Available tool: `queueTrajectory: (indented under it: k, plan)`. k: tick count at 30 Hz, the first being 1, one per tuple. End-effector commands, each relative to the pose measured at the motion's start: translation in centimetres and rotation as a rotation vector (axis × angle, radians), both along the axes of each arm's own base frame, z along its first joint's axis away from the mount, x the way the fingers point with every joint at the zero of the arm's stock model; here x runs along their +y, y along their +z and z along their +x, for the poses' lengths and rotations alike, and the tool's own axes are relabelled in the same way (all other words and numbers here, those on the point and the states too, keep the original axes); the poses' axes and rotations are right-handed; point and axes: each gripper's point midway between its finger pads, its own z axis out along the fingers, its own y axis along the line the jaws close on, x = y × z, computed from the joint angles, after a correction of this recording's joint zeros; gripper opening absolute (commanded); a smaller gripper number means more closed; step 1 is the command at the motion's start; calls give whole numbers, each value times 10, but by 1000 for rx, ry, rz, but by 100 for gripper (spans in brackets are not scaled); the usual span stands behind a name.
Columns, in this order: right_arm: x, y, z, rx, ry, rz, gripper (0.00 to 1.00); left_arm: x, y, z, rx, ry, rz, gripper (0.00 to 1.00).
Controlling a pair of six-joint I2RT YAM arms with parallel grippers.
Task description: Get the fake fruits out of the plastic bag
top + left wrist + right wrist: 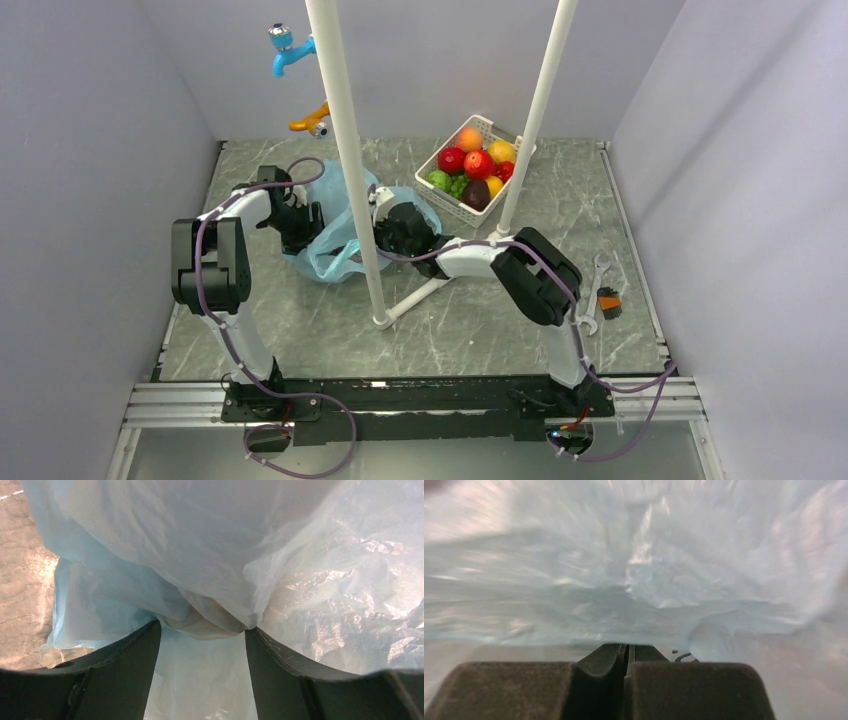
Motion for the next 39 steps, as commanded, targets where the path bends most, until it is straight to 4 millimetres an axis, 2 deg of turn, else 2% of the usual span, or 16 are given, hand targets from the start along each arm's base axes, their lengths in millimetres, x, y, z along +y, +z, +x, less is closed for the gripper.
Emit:
queueTrajectory:
  k: [1, 3, 6, 8, 14, 20, 22, 23, 28, 31, 34, 39]
  plan:
    - [-6, 73, 10, -102, -39, 127, 0, 3, 10, 4, -47, -10, 24, 68]
    - [-5, 75, 7, -112, -13, 132, 0, 0, 11, 4, -49, -20, 1, 66]
    - [7, 61, 0, -90, 66, 125, 22, -12, 10, 3, -43, -42, -66, 65]
    - [16, 51, -2, -72, 99, 130, 29, -22, 10, 2, -37, -62, -114, 63]
    - [30, 23, -8, -22, 139, 131, 39, -35, 7, -2, -20, -86, -160, 62]
    - [30, 6, 4, -42, 98, 102, 69, -36, 4, -3, -3, -87, -172, 61]
    - [33, 5, 8, -63, 101, 89, 76, -37, 3, -4, 0, -88, -175, 61]
    - [34, 4, 11, -73, 104, 80, 78, -45, 4, -6, 0, -113, -179, 61]
    - [43, -15, 20, -119, 101, 12, 83, -51, 5, -8, -3, -129, -188, 61]
    - [49, -29, 27, -117, 90, -30, 83, -53, 6, -8, -5, -137, -193, 61]
    - [47, -40, 29, -99, 75, -55, 75, -51, 5, -8, -2, -134, -176, 61]
    - [32, -35, 22, -111, 48, -53, 62, -42, 8, -3, -23, -112, -123, 65]
